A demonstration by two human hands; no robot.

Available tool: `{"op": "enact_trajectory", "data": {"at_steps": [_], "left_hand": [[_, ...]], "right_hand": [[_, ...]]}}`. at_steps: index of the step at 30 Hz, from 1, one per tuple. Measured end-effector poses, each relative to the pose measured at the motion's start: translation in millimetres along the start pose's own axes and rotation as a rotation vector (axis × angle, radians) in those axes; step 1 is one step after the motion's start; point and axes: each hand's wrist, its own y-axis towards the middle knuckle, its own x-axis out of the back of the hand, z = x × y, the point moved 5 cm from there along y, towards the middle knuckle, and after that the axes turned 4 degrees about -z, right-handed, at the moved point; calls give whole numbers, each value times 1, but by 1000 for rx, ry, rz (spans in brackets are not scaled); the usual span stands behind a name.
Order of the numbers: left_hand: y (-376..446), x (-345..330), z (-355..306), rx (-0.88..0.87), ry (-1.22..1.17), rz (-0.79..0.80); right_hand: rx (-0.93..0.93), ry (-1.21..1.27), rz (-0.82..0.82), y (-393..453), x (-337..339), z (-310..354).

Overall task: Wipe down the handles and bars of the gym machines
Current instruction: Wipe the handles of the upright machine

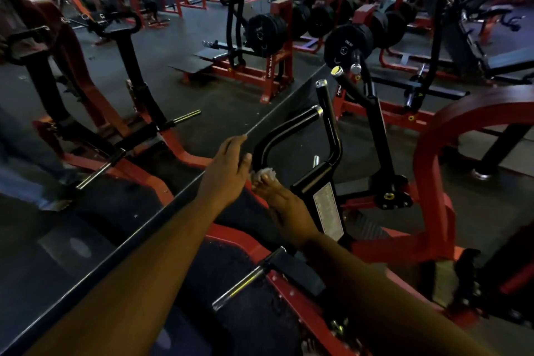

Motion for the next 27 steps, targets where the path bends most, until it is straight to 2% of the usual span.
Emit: {"op": "enact_trajectory", "data": {"at_steps": [7,11,15,19,23,25,27], "left_hand": [[-15,-30,-11,-103,303,175],[-8,-28,-11,-78,292,160],[-3,-33,-14,-64,264,203],[1,-37,-16,-56,274,206],[8,-39,-19,-73,284,189],[15,-40,-21,-87,301,169],[22,-43,-24,-81,312,163]], "right_hand": [[-83,-105,67,-61,26,-30],[-242,-144,-60,-37,47,-38],[-269,-234,61,-28,21,-26],[-373,-96,-77,-49,24,-24],[-444,199,-188,-57,48,4],[-402,213,-237,-45,57,-9],[-381,106,-164,-31,53,-36]]}}
